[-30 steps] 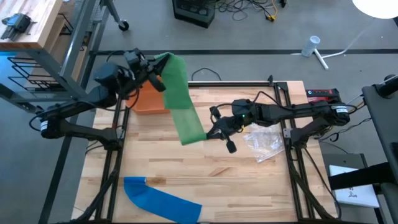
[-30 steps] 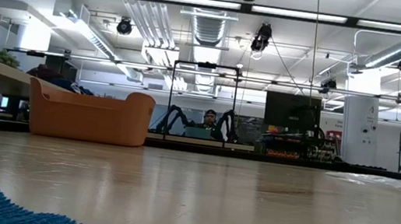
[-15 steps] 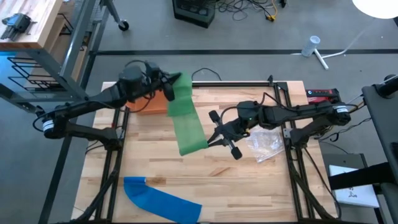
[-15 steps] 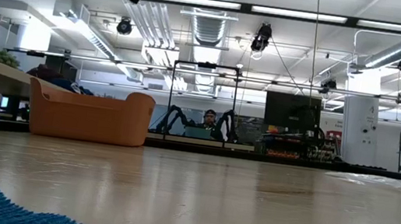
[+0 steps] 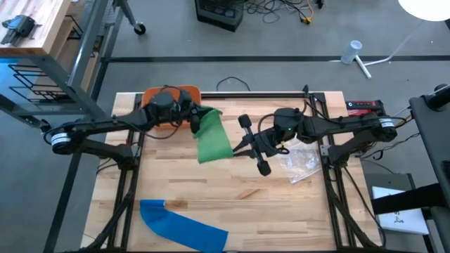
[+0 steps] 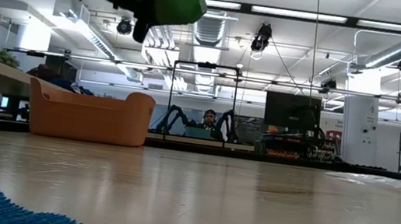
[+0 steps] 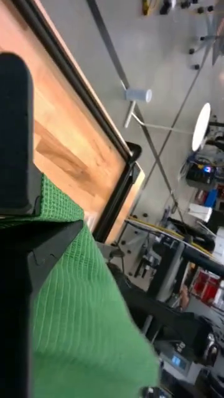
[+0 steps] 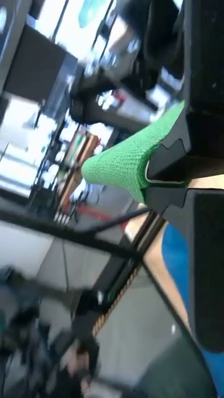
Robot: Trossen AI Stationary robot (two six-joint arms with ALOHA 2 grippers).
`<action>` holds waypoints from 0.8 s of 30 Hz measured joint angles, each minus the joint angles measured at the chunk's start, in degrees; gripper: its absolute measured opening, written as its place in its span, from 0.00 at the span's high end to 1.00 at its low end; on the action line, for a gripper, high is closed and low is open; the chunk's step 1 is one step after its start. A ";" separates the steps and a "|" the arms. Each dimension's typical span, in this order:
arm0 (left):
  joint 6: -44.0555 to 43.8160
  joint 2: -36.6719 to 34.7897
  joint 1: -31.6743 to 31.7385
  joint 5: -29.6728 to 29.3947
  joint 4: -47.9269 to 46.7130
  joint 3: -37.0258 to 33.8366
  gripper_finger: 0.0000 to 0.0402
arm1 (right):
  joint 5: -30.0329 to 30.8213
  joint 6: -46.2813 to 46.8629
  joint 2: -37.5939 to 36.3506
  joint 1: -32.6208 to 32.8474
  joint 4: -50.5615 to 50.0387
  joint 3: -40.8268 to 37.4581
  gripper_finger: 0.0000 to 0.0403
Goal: Roll bandage
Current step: Roll the green bandage
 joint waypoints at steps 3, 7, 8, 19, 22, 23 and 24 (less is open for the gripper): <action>1.23 1.24 -0.12 1.89 3.00 -2.05 1.00 | 4.81 -0.25 -0.84 -0.05 0.01 0.00 1.00; 2.79 2.92 -0.38 5.86 8.26 -4.33 0.99 | 8.30 -0.62 -1.33 -0.39 0.14 0.04 0.99; 2.85 3.37 -0.49 6.05 8.78 -4.51 0.98 | 8.66 -0.78 -1.33 -0.50 0.20 0.04 0.99; 2.93 6.71 -0.95 8.83 8.97 -3.75 0.69 | 8.86 -1.81 -2.04 -1.17 1.39 0.04 0.99; 2.40 5.78 0.05 8.85 7.80 -3.74 0.57 | 8.82 -1.85 -3.12 -1.15 1.03 0.04 0.99; 2.13 5.20 0.49 8.85 7.43 -3.74 0.54 | 8.84 -1.87 -3.43 -1.15 0.71 0.04 0.99; 1.62 4.43 1.01 8.86 7.12 -3.74 0.50 | 8.86 -1.87 -3.74 -1.17 -0.01 0.04 0.99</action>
